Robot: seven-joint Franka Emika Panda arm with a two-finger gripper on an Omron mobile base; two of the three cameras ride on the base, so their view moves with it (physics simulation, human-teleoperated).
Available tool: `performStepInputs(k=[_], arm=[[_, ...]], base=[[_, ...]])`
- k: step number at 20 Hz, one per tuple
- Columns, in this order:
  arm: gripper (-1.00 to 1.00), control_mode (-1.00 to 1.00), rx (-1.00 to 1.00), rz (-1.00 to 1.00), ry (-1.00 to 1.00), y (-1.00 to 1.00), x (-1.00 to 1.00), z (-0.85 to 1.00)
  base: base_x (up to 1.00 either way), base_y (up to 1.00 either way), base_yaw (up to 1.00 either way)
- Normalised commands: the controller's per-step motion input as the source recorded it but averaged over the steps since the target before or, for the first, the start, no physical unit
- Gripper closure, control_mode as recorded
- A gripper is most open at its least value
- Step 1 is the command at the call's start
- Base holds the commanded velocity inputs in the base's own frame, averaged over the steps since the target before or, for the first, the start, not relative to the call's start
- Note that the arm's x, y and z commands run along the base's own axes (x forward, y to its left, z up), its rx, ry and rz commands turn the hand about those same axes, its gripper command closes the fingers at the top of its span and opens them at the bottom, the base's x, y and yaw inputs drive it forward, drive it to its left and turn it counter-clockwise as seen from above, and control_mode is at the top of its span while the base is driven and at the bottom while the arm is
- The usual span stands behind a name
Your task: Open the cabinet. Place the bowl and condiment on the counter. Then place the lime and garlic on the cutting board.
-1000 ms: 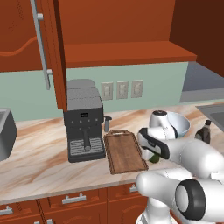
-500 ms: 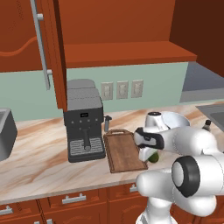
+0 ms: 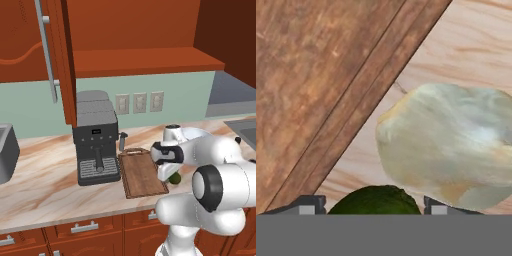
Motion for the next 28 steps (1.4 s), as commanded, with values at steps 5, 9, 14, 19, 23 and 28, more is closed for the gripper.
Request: performStepInputs(k=[5, 9, 14, 19, 23, 28], arm=[[1.00, -1.00, 0.00, 0.00, 0.00, 0.00, 0.00, 0.01], [1.00, -1.00, 0.00, 0.00, 0.00, 0.00, -0.01, 0.16], [1.00, -1.00, 0.00, 0.00, 0.00, 0.00, -0.03, 0.26], [1.00, -1.00, 0.00, 0.00, 0.00, 0.12, -0.05, 0.30], [1.00, -1.00, 0.00, 0.00, 0.00, 0.42, 0.00, 0.19], [1.00, -1.00, 0.00, 0.00, -0.01, 0.51, 0.00, 0.12]], base=[[0.00, 0.00, 0.00], [0.00, 0.00, 0.00], [0.00, 0.00, 0.00], [0.00, 0.00, 0.00], [0.00, 0.00, 0.00], [0.00, 0.00, 0.00]])
